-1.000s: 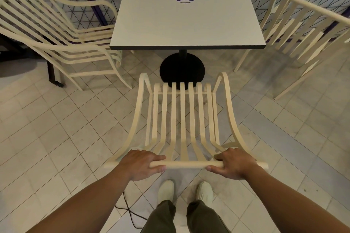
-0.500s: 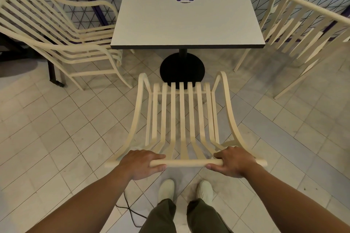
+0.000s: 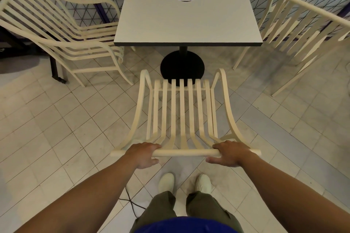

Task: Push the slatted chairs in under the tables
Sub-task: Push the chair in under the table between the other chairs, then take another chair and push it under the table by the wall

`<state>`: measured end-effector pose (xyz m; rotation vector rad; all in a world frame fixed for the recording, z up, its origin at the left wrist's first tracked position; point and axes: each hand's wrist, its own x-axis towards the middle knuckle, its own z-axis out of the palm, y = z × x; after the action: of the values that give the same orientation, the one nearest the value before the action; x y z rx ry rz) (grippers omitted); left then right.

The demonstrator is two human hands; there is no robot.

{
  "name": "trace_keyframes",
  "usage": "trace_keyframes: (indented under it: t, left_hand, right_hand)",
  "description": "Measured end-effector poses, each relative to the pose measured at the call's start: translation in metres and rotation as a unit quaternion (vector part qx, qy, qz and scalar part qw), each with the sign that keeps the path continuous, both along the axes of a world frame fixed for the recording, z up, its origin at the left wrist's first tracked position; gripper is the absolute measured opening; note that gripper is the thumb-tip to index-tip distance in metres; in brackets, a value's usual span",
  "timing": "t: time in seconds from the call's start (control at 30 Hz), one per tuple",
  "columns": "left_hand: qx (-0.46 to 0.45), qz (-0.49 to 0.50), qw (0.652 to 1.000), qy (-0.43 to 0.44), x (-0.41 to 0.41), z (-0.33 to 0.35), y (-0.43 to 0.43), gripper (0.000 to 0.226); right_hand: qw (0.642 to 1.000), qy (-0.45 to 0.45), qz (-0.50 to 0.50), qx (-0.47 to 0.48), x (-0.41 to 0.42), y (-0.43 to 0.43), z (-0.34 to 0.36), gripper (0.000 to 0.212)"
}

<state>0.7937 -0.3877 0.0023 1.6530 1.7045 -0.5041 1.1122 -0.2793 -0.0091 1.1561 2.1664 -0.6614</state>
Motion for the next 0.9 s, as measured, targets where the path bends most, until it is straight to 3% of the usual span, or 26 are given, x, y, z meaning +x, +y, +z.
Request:
trace_keyframes:
  t: [0.1,0.2,0.43,0.6,0.9]
  left_hand:
    - [0.006,0.002,1.0,0.005,0.003,0.004,-0.003,0.054]
    - [0.007,0.005,1.0,0.002,0.004,0.005,-0.006,0.047]
    - [-0.016,-0.013,1.0,-0.002,0.005,0.011,-0.002,0.05]
    - [-0.033,-0.044,0.998,-0.019,0.02,0.019,0.016,0.073]
    - [0.01,-0.217,0.975,-0.048,0.085,0.046,0.068,0.08]
  right_hand:
    - [0.999,-0.03,0.023,0.003,-0.001,-0.001,0.009,0.056]
    - [0.999,-0.042,0.025,0.014,-0.001,-0.004,0.012,0.048]
    - [1.0,-0.027,-0.001,0.007,-0.003,-0.006,0.024,0.052]
    - [0.999,-0.018,-0.044,0.019,-0.005,-0.015,0.039,0.055]
    - [0.979,-0.008,-0.189,0.071,0.027,-0.054,0.075,0.062]
